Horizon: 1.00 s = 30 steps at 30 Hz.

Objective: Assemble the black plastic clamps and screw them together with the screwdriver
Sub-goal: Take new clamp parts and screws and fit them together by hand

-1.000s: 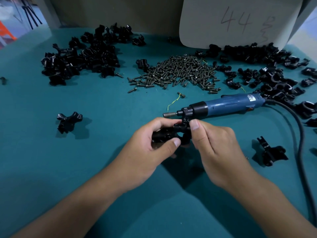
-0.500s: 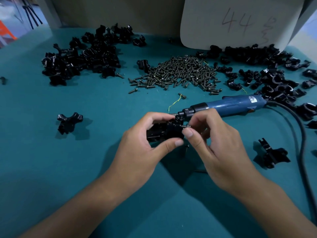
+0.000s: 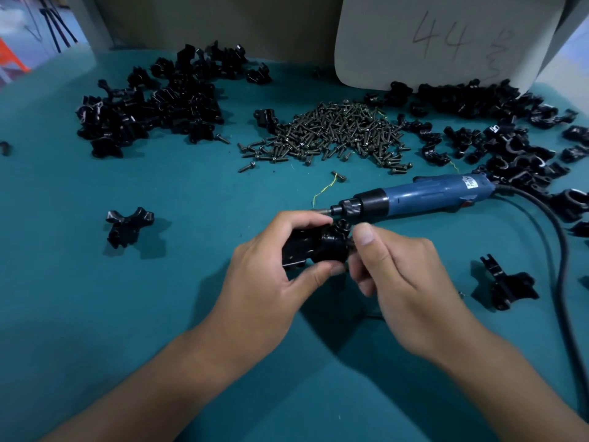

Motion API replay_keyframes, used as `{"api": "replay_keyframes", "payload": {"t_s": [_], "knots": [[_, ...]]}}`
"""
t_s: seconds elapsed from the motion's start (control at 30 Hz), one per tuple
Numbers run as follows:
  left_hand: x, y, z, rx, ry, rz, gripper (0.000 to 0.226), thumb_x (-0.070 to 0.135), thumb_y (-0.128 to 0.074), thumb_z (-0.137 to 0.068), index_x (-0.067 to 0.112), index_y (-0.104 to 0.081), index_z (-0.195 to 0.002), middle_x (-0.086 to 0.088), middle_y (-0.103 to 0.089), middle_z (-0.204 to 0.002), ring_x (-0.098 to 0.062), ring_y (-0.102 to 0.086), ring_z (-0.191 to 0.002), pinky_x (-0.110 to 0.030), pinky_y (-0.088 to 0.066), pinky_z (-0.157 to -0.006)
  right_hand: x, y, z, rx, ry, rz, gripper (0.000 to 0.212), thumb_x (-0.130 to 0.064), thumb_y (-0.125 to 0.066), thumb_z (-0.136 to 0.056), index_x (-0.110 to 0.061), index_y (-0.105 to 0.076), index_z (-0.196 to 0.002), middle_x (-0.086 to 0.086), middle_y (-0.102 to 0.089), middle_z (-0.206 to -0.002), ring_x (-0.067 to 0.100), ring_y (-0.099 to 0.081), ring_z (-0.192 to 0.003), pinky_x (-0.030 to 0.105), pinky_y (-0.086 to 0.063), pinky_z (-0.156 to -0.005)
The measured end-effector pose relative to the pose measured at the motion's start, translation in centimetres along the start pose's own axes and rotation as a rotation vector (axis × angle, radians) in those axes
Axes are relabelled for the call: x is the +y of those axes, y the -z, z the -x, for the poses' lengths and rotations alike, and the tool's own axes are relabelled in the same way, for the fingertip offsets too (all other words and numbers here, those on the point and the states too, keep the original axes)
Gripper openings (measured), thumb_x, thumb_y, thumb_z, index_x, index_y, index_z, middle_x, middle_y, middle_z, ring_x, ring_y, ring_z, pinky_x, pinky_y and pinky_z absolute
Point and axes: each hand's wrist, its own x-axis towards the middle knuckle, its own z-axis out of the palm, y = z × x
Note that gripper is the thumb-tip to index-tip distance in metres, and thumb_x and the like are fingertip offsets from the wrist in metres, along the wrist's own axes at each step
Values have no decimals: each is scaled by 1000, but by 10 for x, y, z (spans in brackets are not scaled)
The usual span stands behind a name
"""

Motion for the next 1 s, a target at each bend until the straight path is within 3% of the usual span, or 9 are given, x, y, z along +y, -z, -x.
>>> {"api": "replay_keyframes", "payload": {"t_s": [0.1,0.43,0.53,0.63,0.77,0.83,0.9,0.97,1.0], "knots": [[-1,2,-1,-14,20,6,42,21,-80,-82,26,-63,-120,16,-72,-112,-4,-69,-107,-23,-52,-94,1,9,-1,-117,70,139,34,-51,-30,-98,-24,-46,-85,-2,-51,-70,20,-49,-66,47,-40,-56],[4,3,-2,49,-51,-36,41,29,-79,-80,36,-60,-116,19,-71,-110,-3,-70,-103,-18,-52,-91,5,7,-2,-52,109,134,48,-65,-23,-101,-31,-49,-80,-4,-49,-64,20,-48,-58,38,-37,-52],[3,4,-1,63,-51,-31,39,32,-78,-81,36,-60,-116,19,-72,-109,-3,-70,-103,-22,-54,-91,6,8,-3,-60,171,171,37,-61,-30,-102,-31,-43,-85,-13,-47,-68,15,-48,-63,24,-30,-53],[3,3,0,43,-80,-58,40,30,-78,-81,35,-60,-117,17,-72,-111,-6,-70,-104,-27,-55,-92,7,6,-3,-41,158,101,40,-55,-30,-104,-30,-47,-77,-10,-50,-64,16,-49,-57,25,-32,-50],[0,2,-2,62,-8,-7,38,32,-79,-80,35,-61,-114,24,-70,-108,2,-68,-102,-11,-49,-88,5,10,-4,15,85,17,41,-48,-33,-101,-24,-52,-75,-1,-54,-62,13,-49,-55,24,-35,-52],[-2,3,-4,98,30,8,35,35,-80,-80,37,-61,-109,29,-69,-105,6,-67,-99,-5,-45,-85,6,18,-10,109,-30,-191,36,-38,-35,-102,-22,-53,-76,0,-55,-66,9,-49,-60,26,-39,-59],[-2,4,-4,87,67,34,35,38,-83,-75,37,-64,-104,29,-70,-100,8,-67,-94,-3,-44,-81,2,18,-13,148,-223,-652,31,-23,-32,-104,-17,-46,-77,-3,-49,-65,10,-45,-62,32,-38,-63],[-4,1,-2,52,104,62,37,38,-88,-70,35,-68,-100,25,-72,-98,6,-68,-90,-5,-45,-78,-1,5,-12,29,-377,-973,23,-29,-39,-98,-15,-39,-79,0,-47,-71,14,-45,-70,37,-36,-68],[-4,-2,-1,33,121,70,38,38,-89,-69,36,-68,-101,22,-73,-98,4,-69,-89,-7,-47,-78,2,-4,-10,-24,-410,-990,28,-35,-48,-95,-12,-41,-82,9,-50,-78,18,-49,-78,41,-40,-74]]}}
